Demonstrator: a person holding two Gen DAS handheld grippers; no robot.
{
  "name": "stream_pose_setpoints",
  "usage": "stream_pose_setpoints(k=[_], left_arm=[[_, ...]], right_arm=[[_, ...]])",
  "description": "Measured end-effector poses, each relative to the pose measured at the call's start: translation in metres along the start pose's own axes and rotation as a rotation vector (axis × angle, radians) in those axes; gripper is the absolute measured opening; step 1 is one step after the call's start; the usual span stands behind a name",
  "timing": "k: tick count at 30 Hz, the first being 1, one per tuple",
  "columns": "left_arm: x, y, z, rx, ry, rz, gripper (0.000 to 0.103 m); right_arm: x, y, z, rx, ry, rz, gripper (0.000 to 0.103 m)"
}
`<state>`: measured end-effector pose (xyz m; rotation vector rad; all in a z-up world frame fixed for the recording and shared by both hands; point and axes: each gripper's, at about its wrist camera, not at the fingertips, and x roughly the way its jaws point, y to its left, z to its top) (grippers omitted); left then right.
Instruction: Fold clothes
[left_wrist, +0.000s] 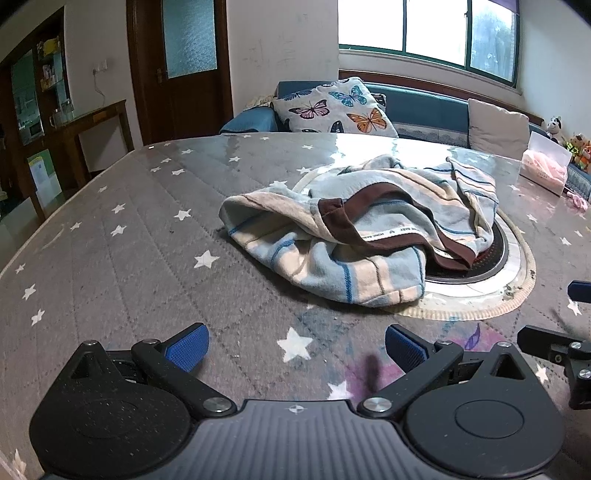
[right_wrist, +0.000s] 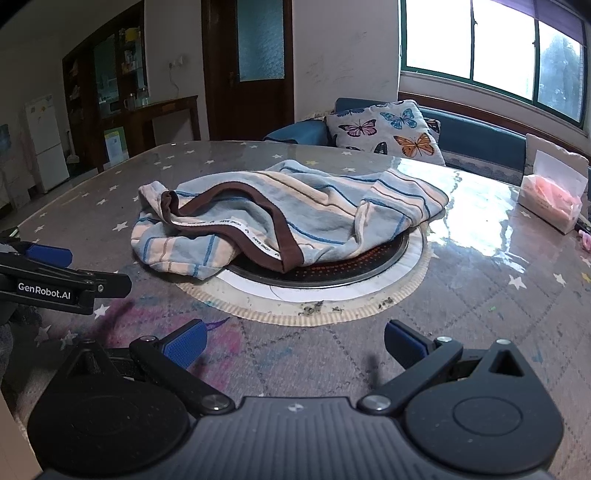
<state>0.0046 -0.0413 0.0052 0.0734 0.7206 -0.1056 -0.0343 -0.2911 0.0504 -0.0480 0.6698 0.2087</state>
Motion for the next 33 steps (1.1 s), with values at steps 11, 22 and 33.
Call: stream_pose_setpoints(k=[11, 22, 33], left_arm=[[0.008, 0.001, 0.012, 0.026, -0.016, -0.004, 0.103], [0.017, 0.008, 0.036, 0.122, -0.083, 0.031, 0.101], [0.023, 0.001, 0.053, 0.400, -0.183, 0.004, 0.097]], right_arm=[[0.012, -0.006, 0.011, -0.004, 0.006, -0.002, 0.103], [0.030, -0.025, 0.032, 0.014, 0.018, -0.006, 0.103], [0.071, -0.061, 0.072, 0.079, 0.050, -0.042, 0.082]])
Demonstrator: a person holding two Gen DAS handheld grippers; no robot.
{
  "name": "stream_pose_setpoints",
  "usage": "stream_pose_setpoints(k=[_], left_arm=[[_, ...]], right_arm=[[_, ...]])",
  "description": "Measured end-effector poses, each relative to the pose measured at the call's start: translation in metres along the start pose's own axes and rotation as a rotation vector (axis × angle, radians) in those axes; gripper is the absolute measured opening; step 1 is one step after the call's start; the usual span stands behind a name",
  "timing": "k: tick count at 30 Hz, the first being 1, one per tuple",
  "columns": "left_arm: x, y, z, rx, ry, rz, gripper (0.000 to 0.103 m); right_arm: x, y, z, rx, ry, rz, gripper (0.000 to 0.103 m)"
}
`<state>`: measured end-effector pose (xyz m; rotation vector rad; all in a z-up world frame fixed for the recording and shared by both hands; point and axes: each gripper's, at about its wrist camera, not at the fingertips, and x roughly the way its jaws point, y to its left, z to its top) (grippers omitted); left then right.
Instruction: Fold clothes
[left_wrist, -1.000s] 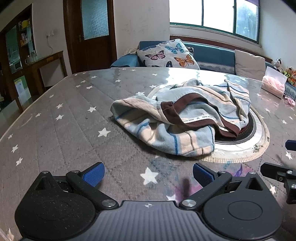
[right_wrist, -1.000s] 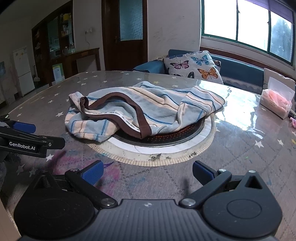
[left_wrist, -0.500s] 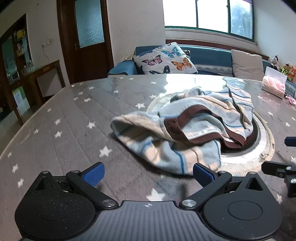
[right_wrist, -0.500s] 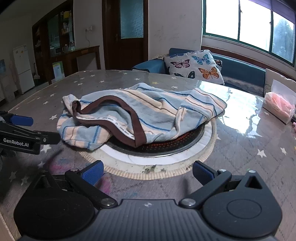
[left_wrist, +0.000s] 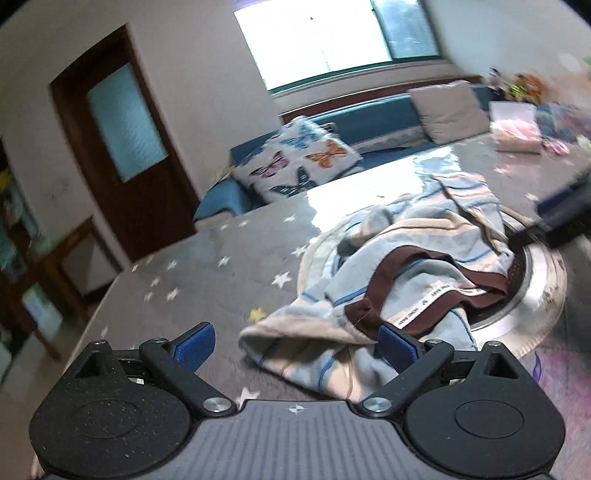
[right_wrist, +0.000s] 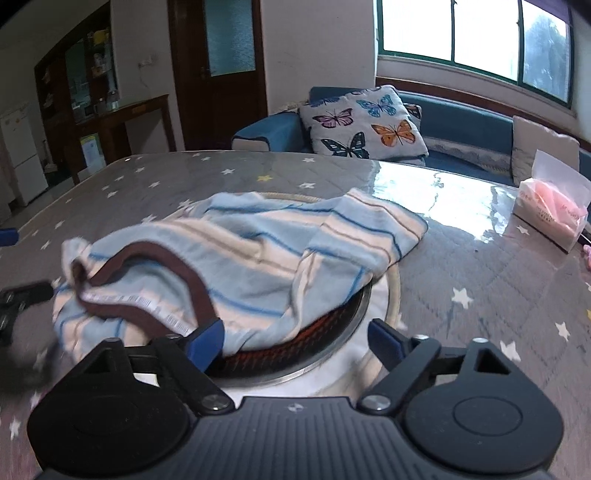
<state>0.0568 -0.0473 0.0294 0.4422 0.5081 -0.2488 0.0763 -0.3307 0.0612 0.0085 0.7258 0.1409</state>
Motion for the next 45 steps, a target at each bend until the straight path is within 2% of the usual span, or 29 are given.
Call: stream_pose_setpoints(k=[2, 4, 8, 11, 13, 15, 16, 20, 21, 23, 26, 30, 34, 41, 43, 45], left_arm=[[0.004, -0.003, 0.000, 0.041, -0.004, -0.009, 0.097], [0.009, -0.006, 0.000, 0.073, -0.010, -0.023, 0.096], [0.016, -0.011, 0.002, 0.133, -0.014, -0.056, 0.087], [0.019, -0.014, 0.002, 0.177, -0.026, -0.097, 0.078], [0.022, -0.016, 0.001, 0.202, -0.030, -0.123, 0.072], [0.023, -0.016, 0.001, 0.213, -0.029, -0.158, 0.054], [0.024, -0.016, 0.002, 0.214, -0.028, -0.178, 0.050], [0.024, -0.018, -0.001, 0.218, -0.029, -0.221, 0.036], [0.024, -0.018, -0.001, 0.210, -0.029, -0.225, 0.036], [0.020, -0.018, -0.001, 0.213, -0.045, -0.225, 0.039], [0.014, -0.019, -0.001, 0.224, -0.070, -0.223, 0.052], [0.010, -0.019, -0.002, 0.239, -0.093, -0.227, 0.059], [0.010, -0.017, -0.004, 0.246, -0.104, -0.238, 0.062], [0.007, -0.030, -0.012, 0.332, -0.119, -0.289, 0.062], [0.005, -0.035, -0.012, 0.351, -0.127, -0.308, 0.057], [0.002, -0.042, -0.013, 0.371, -0.132, -0.324, 0.030]], right_arm=[[0.009, -0.003, 0.007, 0.006, 0.009, 0.002, 0.075], [0.018, -0.005, 0.011, 0.014, 0.023, 0.011, 0.065], [0.033, -0.005, 0.015, 0.002, 0.049, 0.003, 0.048], [0.037, -0.006, 0.014, 0.003, 0.062, 0.004, 0.032], [0.037, -0.009, 0.013, 0.009, 0.066, 0.005, 0.017], [0.035, -0.011, 0.013, 0.018, 0.066, 0.004, 0.008], [0.033, -0.013, 0.013, 0.022, 0.063, 0.006, 0.005], [0.023, -0.015, 0.014, 0.027, 0.032, 0.009, 0.003], [0.019, -0.016, 0.015, 0.029, 0.022, 0.010, 0.003], [0.009, -0.018, 0.015, 0.037, 0.001, 0.010, 0.002], [-0.007, -0.022, 0.017, 0.037, -0.031, 0.012, 0.002], [-0.033, -0.032, 0.015, 0.038, -0.068, 0.004, 0.002], [-0.056, -0.044, 0.008, 0.045, -0.098, -0.011, 0.002], [-0.089, -0.068, -0.006, 0.077, -0.118, -0.057, 0.002], [-0.097, -0.072, -0.010, 0.086, -0.122, -0.065, 0.002], [-0.106, -0.074, -0.013, 0.088, -0.125, -0.079, 0.002]])
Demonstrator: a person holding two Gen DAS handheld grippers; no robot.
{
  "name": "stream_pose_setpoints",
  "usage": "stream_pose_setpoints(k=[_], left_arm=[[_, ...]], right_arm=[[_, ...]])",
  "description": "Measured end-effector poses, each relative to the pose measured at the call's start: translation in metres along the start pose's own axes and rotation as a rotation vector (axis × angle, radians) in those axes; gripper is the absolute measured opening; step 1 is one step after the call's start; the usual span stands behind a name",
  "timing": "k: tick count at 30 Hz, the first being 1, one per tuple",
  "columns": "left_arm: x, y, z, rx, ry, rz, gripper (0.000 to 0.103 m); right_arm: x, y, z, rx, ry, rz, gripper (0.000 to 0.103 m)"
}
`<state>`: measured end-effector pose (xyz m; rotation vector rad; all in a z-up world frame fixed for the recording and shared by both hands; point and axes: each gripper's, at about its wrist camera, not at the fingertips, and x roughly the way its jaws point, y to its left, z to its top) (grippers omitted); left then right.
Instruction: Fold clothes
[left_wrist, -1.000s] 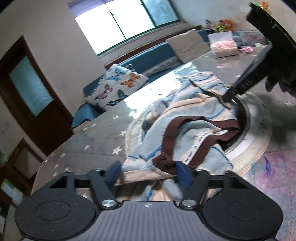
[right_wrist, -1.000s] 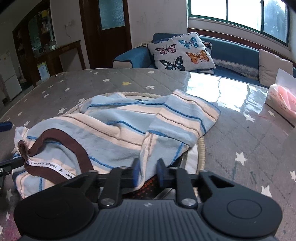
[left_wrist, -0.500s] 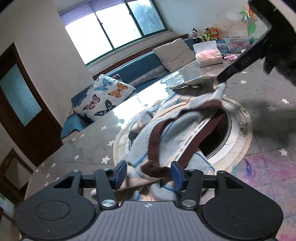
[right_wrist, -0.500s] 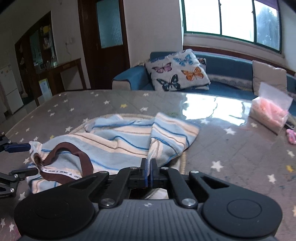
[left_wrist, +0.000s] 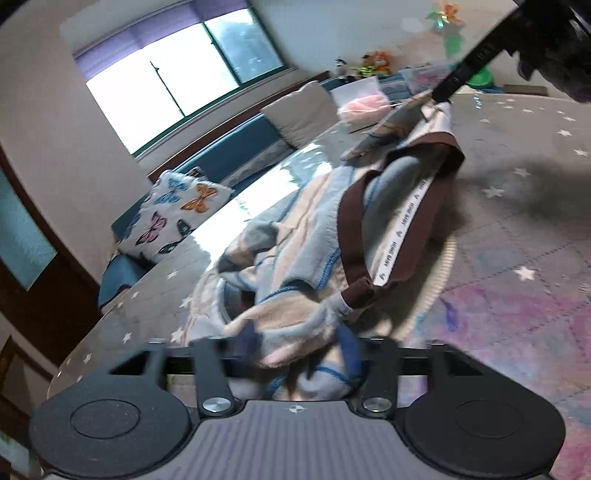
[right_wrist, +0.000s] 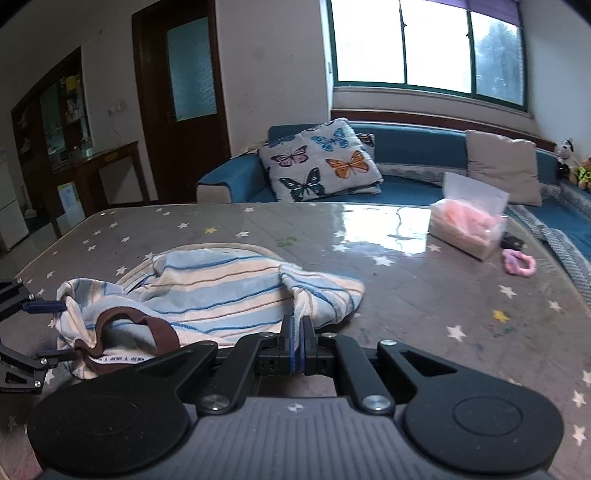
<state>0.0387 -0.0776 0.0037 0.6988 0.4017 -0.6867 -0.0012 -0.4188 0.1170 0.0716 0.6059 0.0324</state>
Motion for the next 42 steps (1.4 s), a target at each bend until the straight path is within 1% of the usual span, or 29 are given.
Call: stream_pose_setpoints(k=[1, 2, 3, 5, 8, 10, 13, 15, 17, 19, 20, 23, 25, 26, 27, 28, 29, 30, 33, 36, 40, 42], left_arm=[[-0.001, -0.004, 0.001, 0.003, -0.003, -0.002, 0.025], [-0.003, -0.007, 0.001, 0.004, -0.010, -0.004, 0.016], [-0.005, -0.009, 0.001, 0.000, -0.014, -0.007, 0.010], [-0.013, -0.015, 0.002, -0.013, -0.031, -0.010, 0.007], [-0.028, -0.024, 0.003, -0.015, -0.053, -0.008, 0.005], [-0.041, -0.028, 0.003, -0.029, -0.073, -0.020, 0.005], [-0.061, -0.036, 0.002, -0.057, -0.099, -0.062, 0.005], [-0.071, -0.043, -0.001, -0.059, -0.100, -0.108, 0.005], [-0.077, -0.048, -0.004, -0.053, -0.096, -0.128, 0.005], [-0.079, -0.046, -0.003, -0.081, -0.093, -0.136, 0.006], [-0.080, -0.045, -0.002, -0.107, -0.096, -0.133, 0.008], [-0.085, -0.032, 0.000, -0.191, -0.102, -0.130, 0.009], [-0.091, -0.027, 0.003, -0.223, -0.112, -0.107, 0.010], [-0.094, -0.024, 0.004, -0.235, -0.115, -0.089, 0.015], [-0.096, -0.021, 0.005, -0.251, -0.121, -0.076, 0.026], [-0.098, -0.016, 0.008, -0.270, -0.129, -0.067, 0.034], [-0.099, -0.012, 0.011, -0.288, -0.136, -0.055, 0.046], [-0.099, -0.010, 0.014, -0.296, -0.139, -0.038, 0.050], [-0.088, -0.006, 0.025, -0.310, -0.133, -0.015, 0.055], [-0.067, -0.006, 0.035, -0.321, -0.095, 0.000, 0.055], [-0.038, -0.003, 0.044, -0.350, -0.054, -0.005, 0.056], [-0.022, -0.001, 0.048, -0.365, -0.028, -0.009, 0.059]], right_arm=[[-0.004, -0.001, -0.001, 0.000, -0.001, -0.005, 0.002], [-0.009, -0.003, -0.003, -0.001, -0.002, -0.012, 0.002], [-0.014, -0.004, -0.005, -0.001, -0.002, -0.017, 0.002], [-0.025, -0.006, -0.009, -0.007, 0.000, -0.025, 0.002], [-0.043, -0.009, -0.018, -0.009, 0.015, -0.030, 0.002], [-0.056, -0.012, -0.026, -0.001, 0.024, -0.037, 0.002], [-0.074, -0.016, -0.038, 0.007, 0.037, -0.080, 0.002], [-0.086, -0.022, -0.050, 0.023, 0.062, -0.108, 0.002], [-0.091, -0.029, -0.059, 0.040, 0.087, -0.126, 0.003], [-0.089, -0.031, -0.064, 0.037, 0.104, -0.130, 0.005], [-0.086, -0.031, -0.064, 0.033, 0.109, -0.130, 0.006], [-0.069, -0.024, -0.056, 0.000, 0.098, -0.099, 0.009], [-0.053, -0.016, -0.049, -0.037, 0.088, -0.083, 0.021], [-0.043, -0.011, -0.046, -0.057, 0.088, -0.074, 0.021], [-0.034, -0.008, -0.042, -0.074, 0.088, -0.061, 0.022], [-0.023, -0.004, -0.038, -0.089, 0.090, -0.049, 0.024], [-0.012, 0.000, -0.035, -0.103, 0.094, -0.041, 0.025], [-0.002, 0.003, -0.032, -0.116, 0.096, -0.039, 0.026], [0.031, 0.010, -0.027, -0.150, 0.110, -0.044, 0.030], [0.057, 0.011, -0.026, -0.155, 0.137, -0.051, 0.031], [0.073, 0.010, -0.026, -0.156, 0.159, -0.040, 0.031], [0.075, 0.010, -0.027, -0.168, 0.165, -0.033, 0.031]])
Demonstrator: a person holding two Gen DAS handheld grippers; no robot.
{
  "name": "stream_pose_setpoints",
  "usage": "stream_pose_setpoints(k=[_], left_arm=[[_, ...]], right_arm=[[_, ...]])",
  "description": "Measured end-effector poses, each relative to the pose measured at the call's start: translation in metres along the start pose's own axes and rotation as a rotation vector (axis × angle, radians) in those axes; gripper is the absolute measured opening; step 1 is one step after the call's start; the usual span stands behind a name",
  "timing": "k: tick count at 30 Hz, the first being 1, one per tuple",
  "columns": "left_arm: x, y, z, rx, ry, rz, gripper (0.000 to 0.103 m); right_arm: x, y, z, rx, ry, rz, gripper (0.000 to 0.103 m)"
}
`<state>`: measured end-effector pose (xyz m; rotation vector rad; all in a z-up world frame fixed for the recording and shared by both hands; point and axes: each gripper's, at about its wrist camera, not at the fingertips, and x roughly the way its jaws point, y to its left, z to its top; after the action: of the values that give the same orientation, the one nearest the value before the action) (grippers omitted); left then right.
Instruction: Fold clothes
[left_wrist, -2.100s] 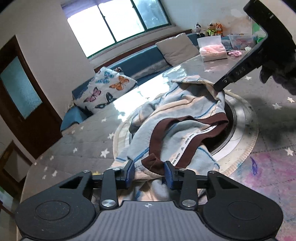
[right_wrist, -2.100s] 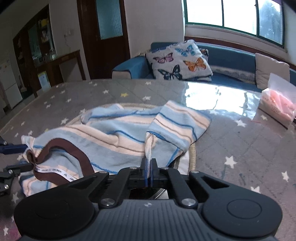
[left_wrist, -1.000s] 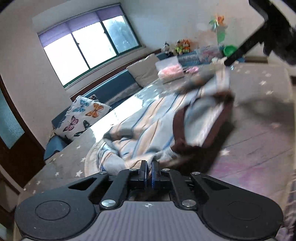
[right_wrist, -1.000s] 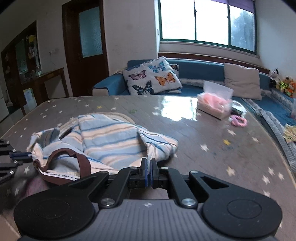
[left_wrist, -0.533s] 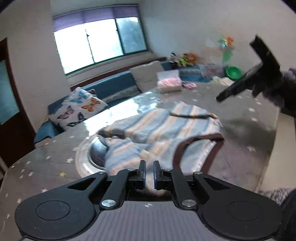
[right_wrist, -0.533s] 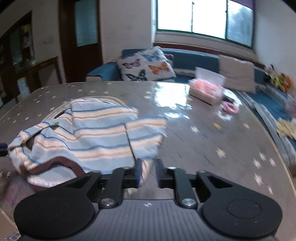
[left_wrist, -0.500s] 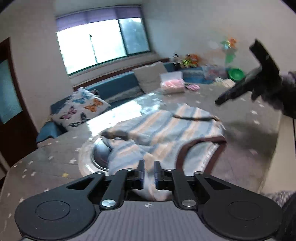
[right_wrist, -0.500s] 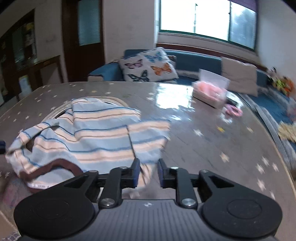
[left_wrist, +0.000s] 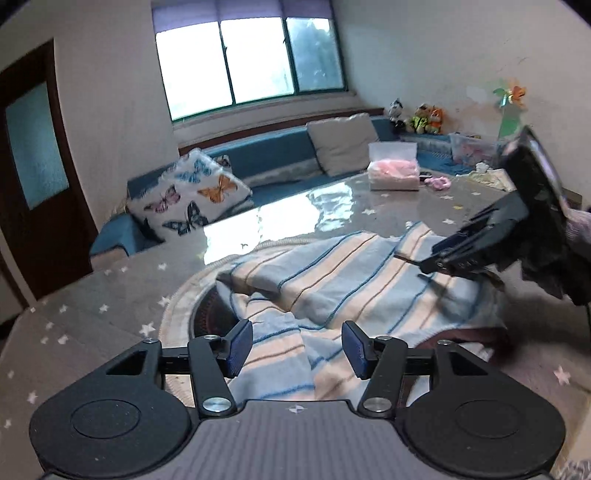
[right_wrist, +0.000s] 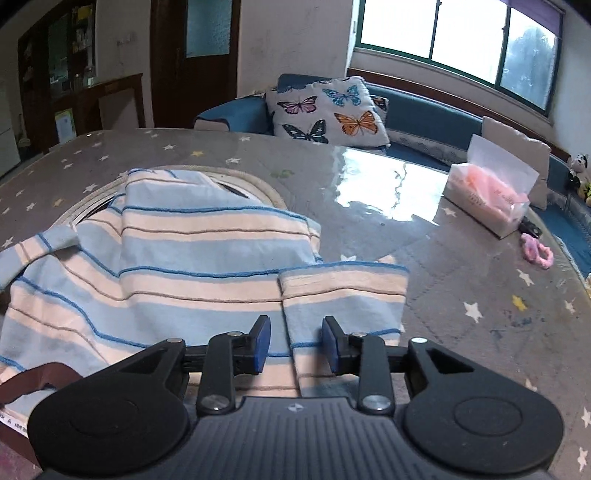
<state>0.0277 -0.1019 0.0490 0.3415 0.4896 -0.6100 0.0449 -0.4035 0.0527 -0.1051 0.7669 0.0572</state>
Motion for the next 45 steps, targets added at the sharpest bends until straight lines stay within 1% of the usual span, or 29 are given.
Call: stream_pose_setpoints(k=[3, 4, 5, 6, 7, 8, 9, 11, 13, 14, 17, 20, 21, 22, 24, 26, 27, 29, 32, 33, 34, 37, 43, 45], left_arm=[[0.022, 0.001, 0.002, -0.016, 0.052, 0.017, 0.060], [0.029, 0.001, 0.001, -0.017, 0.068, 0.024, 0.060], [0.036, 0.001, 0.000, -0.016, 0.087, 0.038, 0.060], [0.040, 0.000, -0.001, -0.012, 0.100, 0.046, 0.060], [0.044, 0.000, -0.003, -0.005, 0.110, 0.059, 0.059], [0.048, 0.001, -0.004, -0.004, 0.121, 0.071, 0.057], [0.050, 0.002, -0.006, -0.013, 0.128, 0.074, 0.048], [0.049, 0.009, -0.010, -0.049, 0.136, 0.062, 0.038], [0.043, 0.015, -0.012, -0.082, 0.127, 0.053, 0.029], [0.040, 0.017, -0.013, -0.092, 0.123, 0.054, 0.020], [0.030, 0.021, -0.013, -0.120, 0.107, 0.051, 0.011], [0.023, 0.023, -0.012, -0.138, 0.088, 0.069, 0.006], [0.020, 0.024, -0.013, -0.143, 0.081, 0.080, 0.005], [0.017, 0.025, -0.013, -0.151, 0.074, 0.089, 0.005], [0.009, 0.031, -0.014, -0.181, 0.061, 0.105, 0.005], [0.000, 0.037, -0.015, -0.212, 0.045, 0.121, 0.005], [-0.005, 0.040, -0.017, -0.226, 0.037, 0.133, 0.005], [-0.012, 0.047, -0.020, -0.260, 0.028, 0.154, 0.005], [-0.024, 0.056, -0.026, -0.312, 0.015, 0.183, 0.005], [-0.028, 0.059, -0.029, -0.326, 0.014, 0.193, 0.005], [-0.031, 0.062, -0.032, -0.338, 0.013, 0.202, 0.005], [-0.040, 0.073, -0.043, -0.388, 0.012, 0.228, 0.005], [-0.055, 0.084, -0.063, -0.454, 0.024, 0.260, 0.005], [-0.061, 0.086, -0.068, -0.474, 0.021, 0.258, 0.005]], right_arm=[[0.003, -0.004, -0.003, -0.004, 0.004, -0.034, 0.027], [0.004, -0.007, -0.004, 0.004, 0.004, -0.040, 0.024], [0.003, -0.010, -0.006, 0.015, -0.001, -0.043, 0.012], [0.000, -0.013, -0.007, 0.023, -0.009, -0.048, 0.005], [-0.003, -0.016, -0.007, 0.027, -0.019, -0.061, 0.003], [-0.008, -0.018, -0.008, 0.027, -0.032, -0.082, 0.002], [-0.013, -0.021, -0.009, 0.027, -0.044, -0.103, 0.002], [-0.024, -0.031, -0.012, 0.040, -0.065, -0.138, 0.001], [-0.034, -0.044, -0.016, 0.068, -0.073, -0.175, 0.001], [-0.038, -0.050, -0.018, 0.086, -0.071, -0.184, 0.001], [-0.047, -0.057, -0.023, 0.102, -0.068, -0.157, 0.004], [-0.045, -0.048, -0.023, 0.091, -0.063, -0.103, 0.008], [-0.042, -0.043, -0.023, 0.085, -0.062, -0.086, 0.012], [-0.038, -0.037, -0.021, 0.078, -0.060, -0.071, 0.020], [-0.029, -0.024, -0.018, 0.056, -0.059, -0.042, 0.028], [-0.019, -0.013, -0.015, 0.029, -0.047, -0.017, 0.029], [-0.014, -0.009, -0.014, 0.018, -0.041, -0.011, 0.034], [-0.003, -0.002, -0.013, -0.003, -0.030, -0.023, 0.034], [0.002, 0.001, -0.014, -0.027, -0.041, -0.051, 0.029], [0.001, 0.000, -0.014, -0.027, -0.042, -0.075, 0.015], [-0.001, -0.002, -0.015, -0.022, -0.045, -0.091, 0.005], [-0.016, -0.014, -0.018, -0.001, -0.074, -0.151, 0.002], [-0.060, -0.056, -0.038, 0.092, -0.107, -0.283, 0.001], [-0.073, -0.071, -0.047, 0.138, -0.103, -0.299, 0.001]])
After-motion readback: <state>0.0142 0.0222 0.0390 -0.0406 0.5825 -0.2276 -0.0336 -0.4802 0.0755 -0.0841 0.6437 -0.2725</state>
